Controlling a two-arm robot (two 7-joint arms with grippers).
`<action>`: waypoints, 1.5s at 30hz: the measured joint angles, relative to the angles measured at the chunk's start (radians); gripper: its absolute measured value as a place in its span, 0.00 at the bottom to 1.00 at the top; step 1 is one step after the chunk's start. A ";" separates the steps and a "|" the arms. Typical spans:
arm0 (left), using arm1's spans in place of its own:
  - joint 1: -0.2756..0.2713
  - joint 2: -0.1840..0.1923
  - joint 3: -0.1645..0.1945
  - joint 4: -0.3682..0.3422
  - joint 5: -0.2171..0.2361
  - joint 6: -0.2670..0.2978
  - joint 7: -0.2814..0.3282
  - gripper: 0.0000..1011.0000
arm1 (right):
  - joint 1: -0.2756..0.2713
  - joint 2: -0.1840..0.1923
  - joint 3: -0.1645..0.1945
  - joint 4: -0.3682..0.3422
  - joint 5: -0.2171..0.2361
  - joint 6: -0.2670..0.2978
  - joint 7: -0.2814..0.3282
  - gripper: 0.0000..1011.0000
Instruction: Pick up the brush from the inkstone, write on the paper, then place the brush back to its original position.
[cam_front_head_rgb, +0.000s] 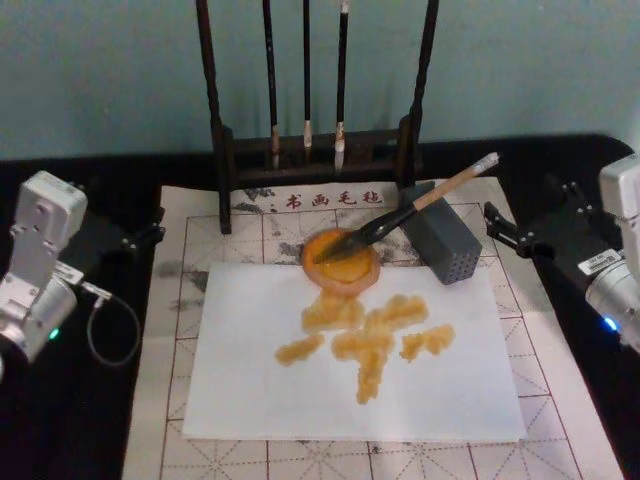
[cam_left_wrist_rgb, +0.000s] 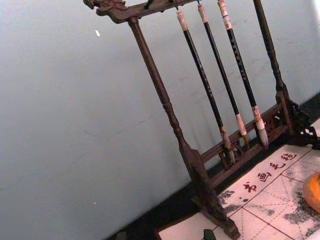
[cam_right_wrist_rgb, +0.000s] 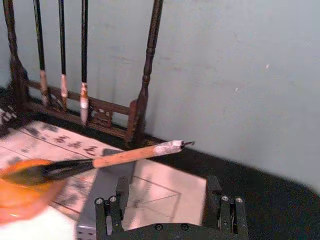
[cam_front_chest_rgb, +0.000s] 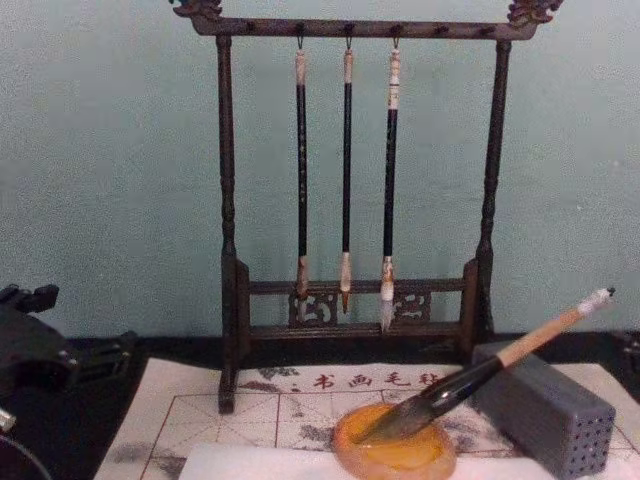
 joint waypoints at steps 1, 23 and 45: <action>0.000 0.000 0.000 0.000 0.000 0.000 0.000 0.99 | -0.002 -0.004 0.007 -0.001 0.022 0.008 0.015 0.99; 0.000 0.000 0.000 0.000 0.000 0.000 0.000 0.99 | 0.033 -0.217 0.209 0.082 0.627 0.362 0.178 0.99; 0.000 0.000 0.000 0.000 0.000 0.000 0.000 0.99 | 0.166 -0.303 0.204 0.239 0.787 0.428 0.080 0.99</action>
